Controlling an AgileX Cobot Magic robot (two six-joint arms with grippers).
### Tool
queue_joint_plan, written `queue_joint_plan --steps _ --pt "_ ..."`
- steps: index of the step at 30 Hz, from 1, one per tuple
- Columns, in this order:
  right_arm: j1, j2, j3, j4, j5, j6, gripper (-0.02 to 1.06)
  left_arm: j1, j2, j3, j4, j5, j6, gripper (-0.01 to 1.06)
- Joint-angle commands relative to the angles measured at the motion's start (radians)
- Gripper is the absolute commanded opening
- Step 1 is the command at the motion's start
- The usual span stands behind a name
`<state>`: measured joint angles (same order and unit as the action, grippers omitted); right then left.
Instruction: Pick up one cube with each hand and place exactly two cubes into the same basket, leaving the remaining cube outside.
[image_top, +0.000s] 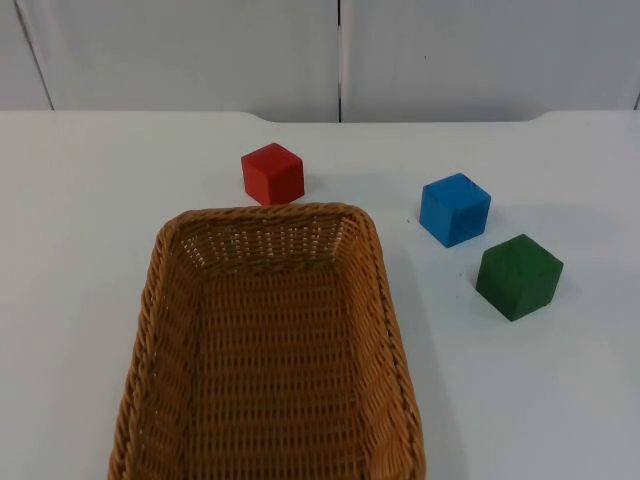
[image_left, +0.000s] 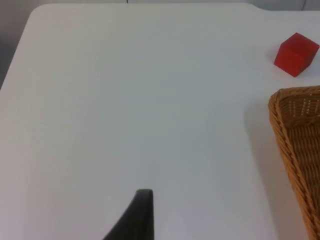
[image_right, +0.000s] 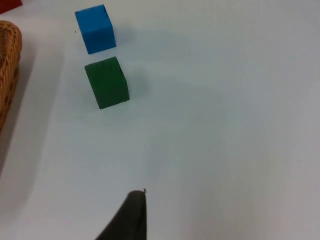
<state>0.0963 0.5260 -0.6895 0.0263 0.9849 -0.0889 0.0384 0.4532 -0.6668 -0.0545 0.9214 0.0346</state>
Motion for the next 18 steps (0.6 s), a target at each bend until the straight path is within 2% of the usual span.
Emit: queue_joint_plan --steps 1,10,18 --pt "-0.004 0.039 -0.03 0.001 -0.012 -0.008 1.05 0.002 0.036 -0.023 -0.012 -0.025 0.014 1.05" --pt "-0.004 0.171 -0.119 0.001 -0.016 -0.008 1.05 0.002 0.179 -0.098 -0.014 -0.052 0.016 1.05" --pt "-0.004 0.246 -0.121 0.001 -0.055 -0.008 1.05 0.002 0.287 -0.164 -0.014 -0.057 0.021 1.05"
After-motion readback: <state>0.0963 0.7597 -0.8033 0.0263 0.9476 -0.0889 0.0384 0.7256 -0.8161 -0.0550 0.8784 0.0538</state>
